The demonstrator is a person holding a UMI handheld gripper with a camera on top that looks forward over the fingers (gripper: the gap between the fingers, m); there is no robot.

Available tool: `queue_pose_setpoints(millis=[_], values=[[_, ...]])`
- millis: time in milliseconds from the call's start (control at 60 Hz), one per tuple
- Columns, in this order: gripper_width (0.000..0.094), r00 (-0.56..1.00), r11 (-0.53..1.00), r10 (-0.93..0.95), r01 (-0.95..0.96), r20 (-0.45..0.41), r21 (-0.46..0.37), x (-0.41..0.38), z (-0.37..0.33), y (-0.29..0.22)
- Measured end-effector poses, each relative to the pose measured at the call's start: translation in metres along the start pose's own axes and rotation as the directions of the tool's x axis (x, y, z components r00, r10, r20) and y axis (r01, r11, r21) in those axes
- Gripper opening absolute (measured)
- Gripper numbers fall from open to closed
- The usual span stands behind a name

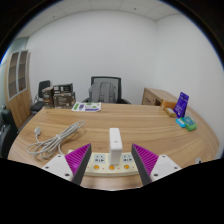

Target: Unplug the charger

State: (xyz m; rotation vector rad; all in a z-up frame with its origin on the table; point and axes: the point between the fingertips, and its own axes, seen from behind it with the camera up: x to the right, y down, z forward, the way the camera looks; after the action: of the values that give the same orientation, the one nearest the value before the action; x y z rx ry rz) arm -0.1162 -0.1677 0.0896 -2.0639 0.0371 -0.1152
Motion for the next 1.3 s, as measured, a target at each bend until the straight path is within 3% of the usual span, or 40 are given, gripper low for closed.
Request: queue_pose_setpoints(millis=[200, 283, 433, 583, 733, 833, 950, 1200, 1300], values=[[0.0492, 0.999, 0.998, 0.022, -0.024, -0.041, -0.054, 0.008, 0.058, 0.012], [0.0281, 0.999, 0.999, 0.009, -0.011, -0.050, -0.032, 0.014, 0.063, 0.009], [0.0159, 1.000, 0.999, 0.028, -0.029, -0.007, -0.027, 0.005, 0.063, 0.009], [0.0133, 1.000, 0.999, -0.005, 0.006, 0.017, -0.041, 0.007, 0.060, 0.004], [0.0132, 0.996, 0.949, -0.074, 0.058, 0.039, 0.311, 0.006, -0.003, -0.163], [0.0134, 0.993, 0.926, -0.025, -0.020, 0.114, 0.378, 0.022, -0.030, -0.222], [0.0136, 0.992, 0.937, 0.044, -0.083, 0.120, 0.341, 0.068, -0.027, -0.198], [0.0159, 0.989, 0.991, 0.132, -0.131, 0.074, -0.015, 0.147, 0.048, -0.014], [0.0174, 0.977, 0.975, 0.205, -0.199, 0.054, -0.096, 0.173, 0.061, 0.038]])
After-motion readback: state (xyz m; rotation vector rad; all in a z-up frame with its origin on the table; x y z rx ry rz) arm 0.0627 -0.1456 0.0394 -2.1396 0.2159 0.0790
